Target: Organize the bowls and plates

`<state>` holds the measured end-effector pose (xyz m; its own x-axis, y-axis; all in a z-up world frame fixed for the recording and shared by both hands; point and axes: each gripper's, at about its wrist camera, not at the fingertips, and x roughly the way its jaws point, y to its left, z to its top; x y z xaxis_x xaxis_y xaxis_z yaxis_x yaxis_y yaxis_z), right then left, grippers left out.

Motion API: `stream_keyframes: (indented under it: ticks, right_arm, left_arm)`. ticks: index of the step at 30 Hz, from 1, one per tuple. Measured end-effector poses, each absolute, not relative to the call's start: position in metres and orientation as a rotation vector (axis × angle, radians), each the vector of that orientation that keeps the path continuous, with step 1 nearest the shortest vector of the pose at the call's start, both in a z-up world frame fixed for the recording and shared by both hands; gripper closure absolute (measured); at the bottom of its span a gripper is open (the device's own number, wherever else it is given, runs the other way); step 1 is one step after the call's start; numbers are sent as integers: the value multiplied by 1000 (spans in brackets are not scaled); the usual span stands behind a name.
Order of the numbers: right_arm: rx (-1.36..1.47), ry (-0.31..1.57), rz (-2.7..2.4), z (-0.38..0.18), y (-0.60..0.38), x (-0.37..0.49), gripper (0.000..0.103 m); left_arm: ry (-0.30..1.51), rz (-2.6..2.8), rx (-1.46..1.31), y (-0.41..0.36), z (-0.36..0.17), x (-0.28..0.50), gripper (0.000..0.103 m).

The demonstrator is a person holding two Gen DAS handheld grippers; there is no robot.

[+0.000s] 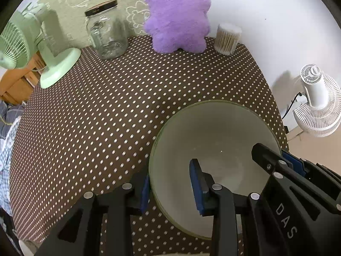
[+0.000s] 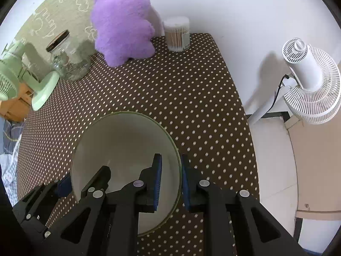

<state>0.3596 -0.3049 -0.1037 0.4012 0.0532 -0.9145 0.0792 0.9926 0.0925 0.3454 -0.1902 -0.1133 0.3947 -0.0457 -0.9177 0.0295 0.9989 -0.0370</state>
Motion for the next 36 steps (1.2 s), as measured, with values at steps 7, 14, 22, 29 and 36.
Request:
stream_keyframes:
  ticks: [7,14,22,29,36]
  right_arm:
    - [119,1173,-4,-99,-294,341,82]
    - [100,1151,10,-84,-280,325,82]
    - [84,1115,7,-62,-263,306,82]
    - [84,1088,-6,-43,-243,287,82]
    - [83,1063,-13,-25,-215,262,82]
  left_arm:
    - [1176,-32,-29,-178,-109,327,71]
    - [1143,-23,-41,-167,-92,308,71]
    - [1114,-30,-60,-150,-79,295,71]
    - [1084,-48,-54,-128,-61,274,71]
    - [1064,-57,-55,-101,-46,256,71]
